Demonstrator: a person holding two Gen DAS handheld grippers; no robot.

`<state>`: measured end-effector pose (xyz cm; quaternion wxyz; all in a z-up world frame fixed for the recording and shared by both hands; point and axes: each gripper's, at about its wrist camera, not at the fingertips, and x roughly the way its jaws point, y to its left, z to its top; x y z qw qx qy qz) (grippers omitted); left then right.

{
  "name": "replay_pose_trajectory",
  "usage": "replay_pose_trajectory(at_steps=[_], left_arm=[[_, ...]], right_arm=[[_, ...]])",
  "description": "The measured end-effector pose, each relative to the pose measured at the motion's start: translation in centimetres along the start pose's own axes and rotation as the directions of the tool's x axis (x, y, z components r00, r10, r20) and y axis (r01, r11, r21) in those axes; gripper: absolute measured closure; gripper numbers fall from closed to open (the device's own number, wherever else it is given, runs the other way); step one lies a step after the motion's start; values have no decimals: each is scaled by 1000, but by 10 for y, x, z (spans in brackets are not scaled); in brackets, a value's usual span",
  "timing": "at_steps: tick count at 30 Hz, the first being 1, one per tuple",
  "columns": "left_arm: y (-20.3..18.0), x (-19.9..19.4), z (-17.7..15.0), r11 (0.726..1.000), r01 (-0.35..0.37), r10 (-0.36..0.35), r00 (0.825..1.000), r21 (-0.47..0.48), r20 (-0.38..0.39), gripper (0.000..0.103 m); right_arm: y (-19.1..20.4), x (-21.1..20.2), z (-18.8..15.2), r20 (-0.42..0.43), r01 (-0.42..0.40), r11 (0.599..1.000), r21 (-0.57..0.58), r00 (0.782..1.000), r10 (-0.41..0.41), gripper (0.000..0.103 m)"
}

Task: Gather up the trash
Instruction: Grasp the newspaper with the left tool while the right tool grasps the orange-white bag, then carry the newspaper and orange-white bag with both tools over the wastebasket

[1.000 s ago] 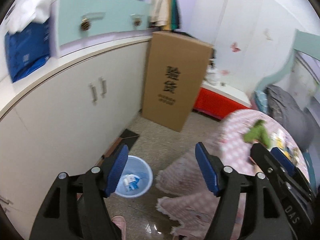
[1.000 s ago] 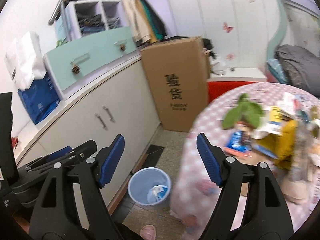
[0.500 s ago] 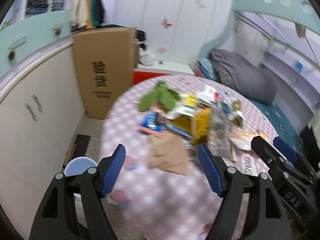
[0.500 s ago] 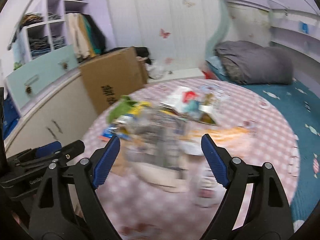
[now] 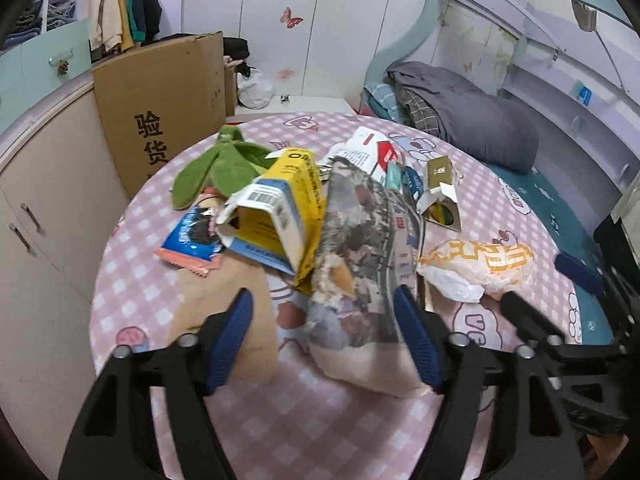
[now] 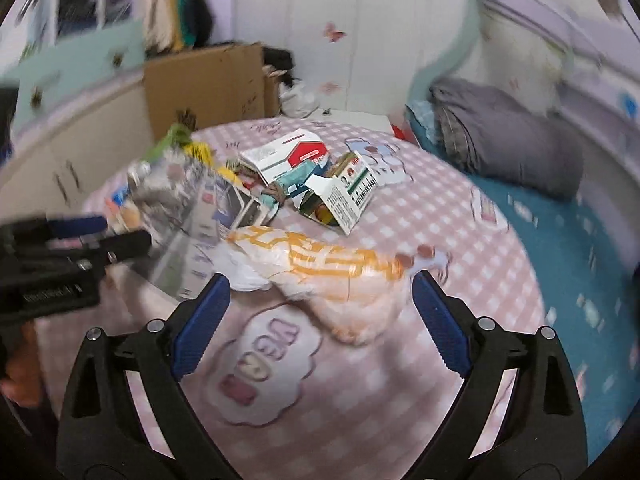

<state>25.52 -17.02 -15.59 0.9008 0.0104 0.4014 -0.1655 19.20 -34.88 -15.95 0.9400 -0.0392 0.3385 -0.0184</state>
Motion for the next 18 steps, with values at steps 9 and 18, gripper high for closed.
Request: replay_pose_trajectory(at_steps=[9, 18], left_arm=[[-7, -7, 1, 1000, 27, -27, 999, 4, 47, 85], [-15, -43, -1, 997, 80, -80, 985, 6, 152, 96]], right_arm=[[-2, 59, 10, -135, -96, 986, -139, 988, 77, 12], [-9, 36, 3, -116, -120, 992, 39, 986, 124, 59]])
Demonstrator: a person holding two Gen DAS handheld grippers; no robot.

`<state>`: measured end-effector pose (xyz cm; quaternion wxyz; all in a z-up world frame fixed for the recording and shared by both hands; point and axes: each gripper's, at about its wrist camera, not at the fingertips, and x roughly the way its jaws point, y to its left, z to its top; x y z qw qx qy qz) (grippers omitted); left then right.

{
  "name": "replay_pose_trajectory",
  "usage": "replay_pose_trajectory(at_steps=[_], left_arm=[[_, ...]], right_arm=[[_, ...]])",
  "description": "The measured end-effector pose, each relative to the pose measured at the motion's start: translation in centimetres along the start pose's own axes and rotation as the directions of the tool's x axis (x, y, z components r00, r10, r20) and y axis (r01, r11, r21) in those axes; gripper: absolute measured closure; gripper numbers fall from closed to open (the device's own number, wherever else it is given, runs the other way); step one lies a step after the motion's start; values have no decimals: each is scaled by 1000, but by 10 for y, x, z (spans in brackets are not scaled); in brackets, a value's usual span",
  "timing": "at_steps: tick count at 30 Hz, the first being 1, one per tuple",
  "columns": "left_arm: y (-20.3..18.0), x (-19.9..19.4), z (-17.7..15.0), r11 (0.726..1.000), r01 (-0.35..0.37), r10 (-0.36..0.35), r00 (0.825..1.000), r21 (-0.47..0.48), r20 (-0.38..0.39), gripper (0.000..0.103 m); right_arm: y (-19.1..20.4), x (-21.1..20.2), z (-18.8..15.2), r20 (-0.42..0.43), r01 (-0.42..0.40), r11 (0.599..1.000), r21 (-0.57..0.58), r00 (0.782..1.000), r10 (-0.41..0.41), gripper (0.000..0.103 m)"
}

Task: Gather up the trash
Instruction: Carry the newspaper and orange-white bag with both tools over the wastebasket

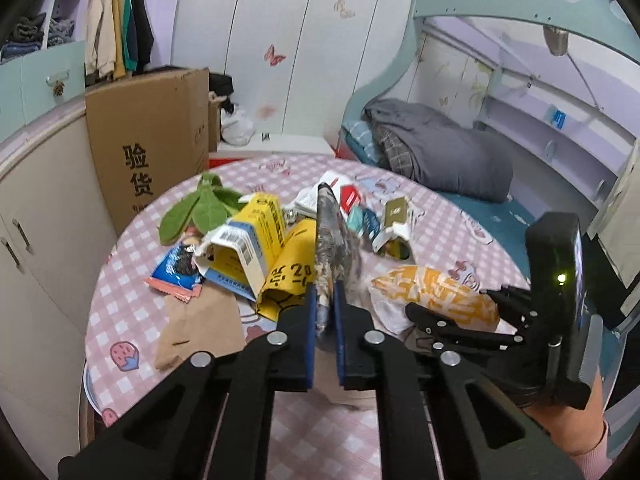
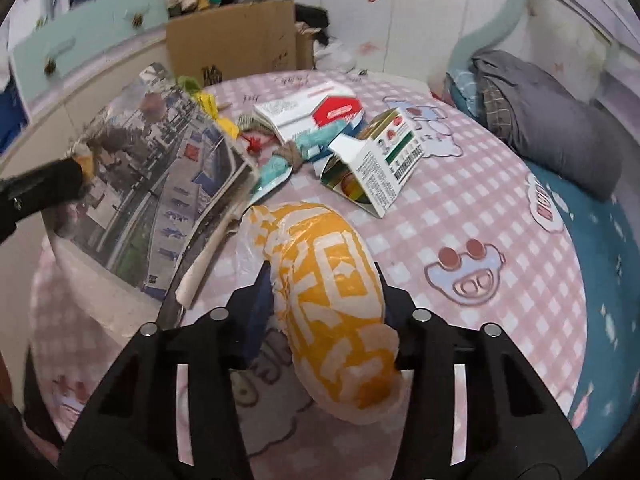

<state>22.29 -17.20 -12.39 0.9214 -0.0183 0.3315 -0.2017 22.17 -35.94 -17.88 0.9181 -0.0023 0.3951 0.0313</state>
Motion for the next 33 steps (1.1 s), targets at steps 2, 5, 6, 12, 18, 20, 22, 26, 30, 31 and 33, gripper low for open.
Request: replay_pose_trajectory(at_steps=[2, 5, 6, 12, 18, 20, 22, 26, 30, 31, 33], left_arm=[[0, -10, 1, 1000, 17, -16, 1000, -7, 23, 97], [3, -28, 4, 999, 38, -37, 998, -16, 56, 97], [5, -34, 5, 999, 43, -42, 997, -22, 68, 97], [25, -83, 9, 997, 50, -41, 986, -54, 162, 97], [74, -125, 10, 992, -5, 33, 974, -123, 225, 97], [96, -136, 8, 987, -35, 72, 970, -160, 232, 97], [124, -145, 6, 977, -63, 111, 966, -203, 234, 97], [173, -155, 0, 949, -134, 197, 958, -285, 206, 97], [235, -157, -9, 899, -213, 288, 946, -382, 152, 97], [246, -157, -11, 889, -227, 304, 942, -398, 141, 97], [278, -155, -18, 850, -284, 364, 925, -443, 106, 97]], right_arm=[[2, -23, 0, 51, -8, 999, 48, 999, 6, 59], [12, -48, 8, 105, -35, 997, 70, 994, 27, 59], [17, -55, 11, 123, -39, 997, 72, 992, 29, 59], [59, -98, 25, 228, -108, 992, 70, 969, 89, 59], [117, -105, 46, 252, -196, 980, 18, 950, 185, 58], [144, -102, 52, 249, -231, 973, -8, 942, 226, 58], [168, -98, 58, 239, -264, 964, -34, 934, 264, 58], [228, -78, 69, 200, -329, 940, -93, 918, 342, 58], [285, -47, 77, 134, -395, 908, -137, 901, 412, 58], [299, -37, 79, 113, -411, 900, -145, 897, 428, 58], [321, -19, 81, 85, -429, 889, -159, 892, 445, 58]])
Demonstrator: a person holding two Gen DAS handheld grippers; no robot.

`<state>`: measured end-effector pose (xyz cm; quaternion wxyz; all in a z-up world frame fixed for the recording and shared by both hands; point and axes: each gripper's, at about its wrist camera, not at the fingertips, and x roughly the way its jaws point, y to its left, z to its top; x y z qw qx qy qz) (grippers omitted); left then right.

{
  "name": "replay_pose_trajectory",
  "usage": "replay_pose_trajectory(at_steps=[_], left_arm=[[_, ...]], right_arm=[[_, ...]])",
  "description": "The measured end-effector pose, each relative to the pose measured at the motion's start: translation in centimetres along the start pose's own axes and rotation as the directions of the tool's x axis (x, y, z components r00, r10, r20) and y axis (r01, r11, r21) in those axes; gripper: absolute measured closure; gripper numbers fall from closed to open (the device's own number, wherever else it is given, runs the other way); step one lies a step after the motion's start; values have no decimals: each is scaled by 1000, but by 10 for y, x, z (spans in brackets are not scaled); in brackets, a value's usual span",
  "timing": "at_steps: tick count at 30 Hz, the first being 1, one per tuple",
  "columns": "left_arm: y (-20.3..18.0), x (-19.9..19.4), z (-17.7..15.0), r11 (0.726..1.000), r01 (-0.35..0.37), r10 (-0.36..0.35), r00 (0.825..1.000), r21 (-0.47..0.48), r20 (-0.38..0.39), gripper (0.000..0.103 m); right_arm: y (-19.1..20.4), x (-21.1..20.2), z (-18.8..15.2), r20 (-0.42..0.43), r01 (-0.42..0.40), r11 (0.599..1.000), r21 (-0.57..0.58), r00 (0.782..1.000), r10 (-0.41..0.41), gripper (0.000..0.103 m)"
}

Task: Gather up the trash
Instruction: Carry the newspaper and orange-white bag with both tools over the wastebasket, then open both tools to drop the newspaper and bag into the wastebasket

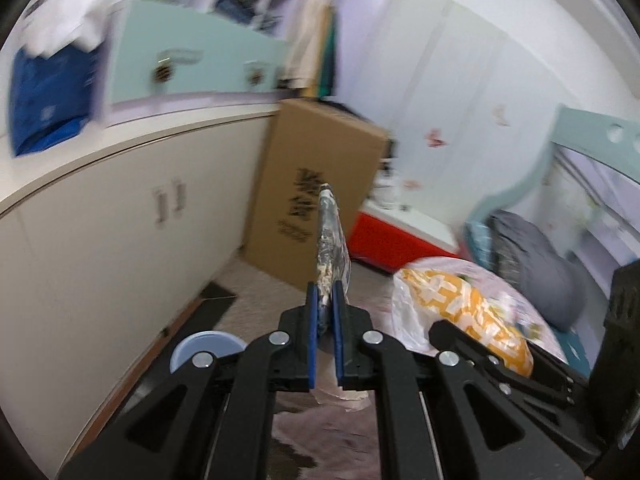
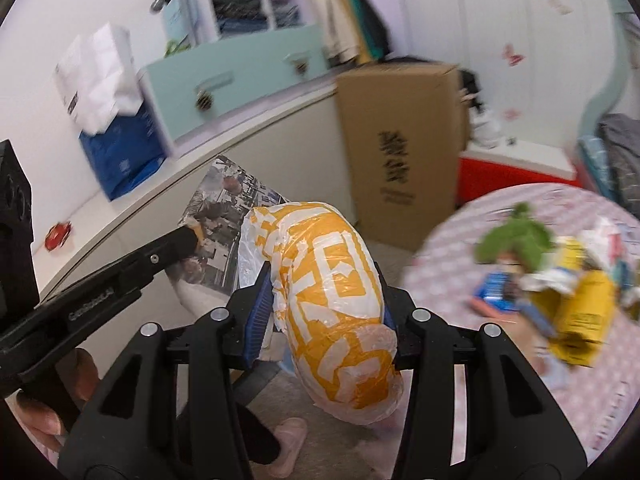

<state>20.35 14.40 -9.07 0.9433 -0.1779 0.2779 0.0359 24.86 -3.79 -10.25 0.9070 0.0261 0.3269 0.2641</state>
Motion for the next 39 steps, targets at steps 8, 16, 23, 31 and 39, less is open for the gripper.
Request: replay_pose_trajectory(at_steps=[8, 16, 23, 31, 39], left_arm=[[91, 56, 9, 970, -224, 218, 973, -98, -72, 97], [145, 104, 5, 936, -332, 313, 937, -116, -159, 97], [149, 125, -6, 938, -331, 305, 930, -102, -206, 96], [136, 127, -7, 944, -318, 295, 933, -88, -206, 96], [124, 131, -3, 950, -306, 288, 939, -70, -187, 96]], right_arm=[[31, 116, -4, -134, -60, 998, 8, 989, 61, 55], [31, 204, -13, -205, -50, 996, 71, 977, 64, 32], [25, 197, -23, -213, -45, 995, 86, 975, 62, 28], [21, 178, -21, -157, -7, 998, 60, 987, 16, 26], [14, 155, -12, -54, 27, 997, 71, 998, -23, 26]])
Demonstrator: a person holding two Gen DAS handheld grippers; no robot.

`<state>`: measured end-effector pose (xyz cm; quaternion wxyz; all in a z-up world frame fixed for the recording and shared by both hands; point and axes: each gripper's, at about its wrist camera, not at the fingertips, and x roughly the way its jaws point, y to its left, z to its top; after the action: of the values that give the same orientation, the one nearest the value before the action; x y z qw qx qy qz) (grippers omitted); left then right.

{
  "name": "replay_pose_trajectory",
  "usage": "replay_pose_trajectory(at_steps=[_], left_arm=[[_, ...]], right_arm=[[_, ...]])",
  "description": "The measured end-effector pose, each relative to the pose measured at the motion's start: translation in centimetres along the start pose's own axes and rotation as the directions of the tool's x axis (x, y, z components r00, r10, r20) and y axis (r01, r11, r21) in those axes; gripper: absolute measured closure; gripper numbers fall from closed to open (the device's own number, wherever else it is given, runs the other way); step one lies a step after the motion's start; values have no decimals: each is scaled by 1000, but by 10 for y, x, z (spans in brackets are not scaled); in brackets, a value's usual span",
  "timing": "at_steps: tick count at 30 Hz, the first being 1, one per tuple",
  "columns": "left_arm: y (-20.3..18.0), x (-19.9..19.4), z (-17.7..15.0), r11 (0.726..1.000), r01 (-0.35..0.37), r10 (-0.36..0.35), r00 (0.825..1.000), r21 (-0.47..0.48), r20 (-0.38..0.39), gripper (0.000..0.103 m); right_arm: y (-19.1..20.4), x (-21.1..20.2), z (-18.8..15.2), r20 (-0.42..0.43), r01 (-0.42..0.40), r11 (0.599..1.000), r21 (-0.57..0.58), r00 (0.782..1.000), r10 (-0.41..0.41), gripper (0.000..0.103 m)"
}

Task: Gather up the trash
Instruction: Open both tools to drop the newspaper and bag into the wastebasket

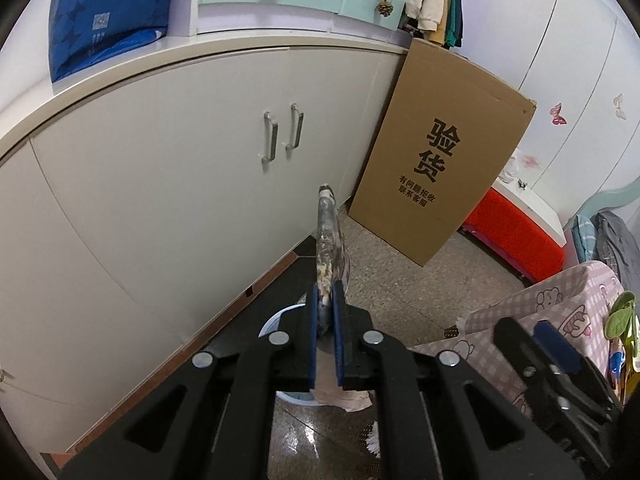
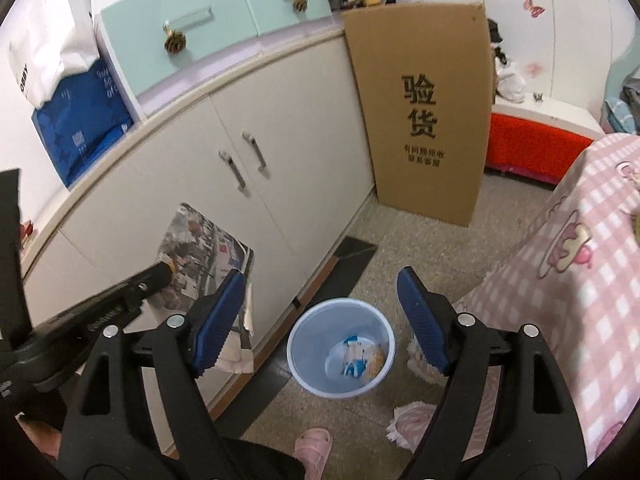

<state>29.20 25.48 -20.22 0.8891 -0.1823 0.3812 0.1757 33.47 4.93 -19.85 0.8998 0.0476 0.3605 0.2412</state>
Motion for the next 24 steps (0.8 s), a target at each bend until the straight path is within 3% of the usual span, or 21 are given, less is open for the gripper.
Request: replay_pose_trajectory(at_steps=[6, 11, 12, 13, 14, 18, 24], left_arm=[[-14, 4, 6, 1000, 7, -8, 1000, 17, 22, 96], [-22, 8, 11, 999, -31, 30, 997, 17, 78, 92], [-22, 10, 11, 999, -39, 37, 996, 21, 84, 79], [-23, 14, 11, 998, -47, 44, 996, 37, 74, 50], [-24, 17, 10, 997, -53, 50, 997, 47, 67, 39], [-22, 18, 6, 996, -76, 72, 995, 52, 68, 36], [-19, -5, 5, 999, -28, 26, 997, 21, 70, 36]], right_arm=[[-7, -13, 6, 92, 21, 1000, 18, 996, -22, 24], [-14, -6, 5, 86, 20, 999, 42, 996, -23, 24], [-15, -5, 4, 81, 19, 999, 45, 996, -22, 24], [-15, -4, 4, 77, 17, 999, 47, 997, -21, 24], [-16, -3, 3, 73, 18, 999, 48, 997, -22, 24], [-18, -8, 0, 68, 19, 998, 54, 997, -22, 24], [-20, -30, 1, 93, 25, 997, 70, 995, -32, 24]])
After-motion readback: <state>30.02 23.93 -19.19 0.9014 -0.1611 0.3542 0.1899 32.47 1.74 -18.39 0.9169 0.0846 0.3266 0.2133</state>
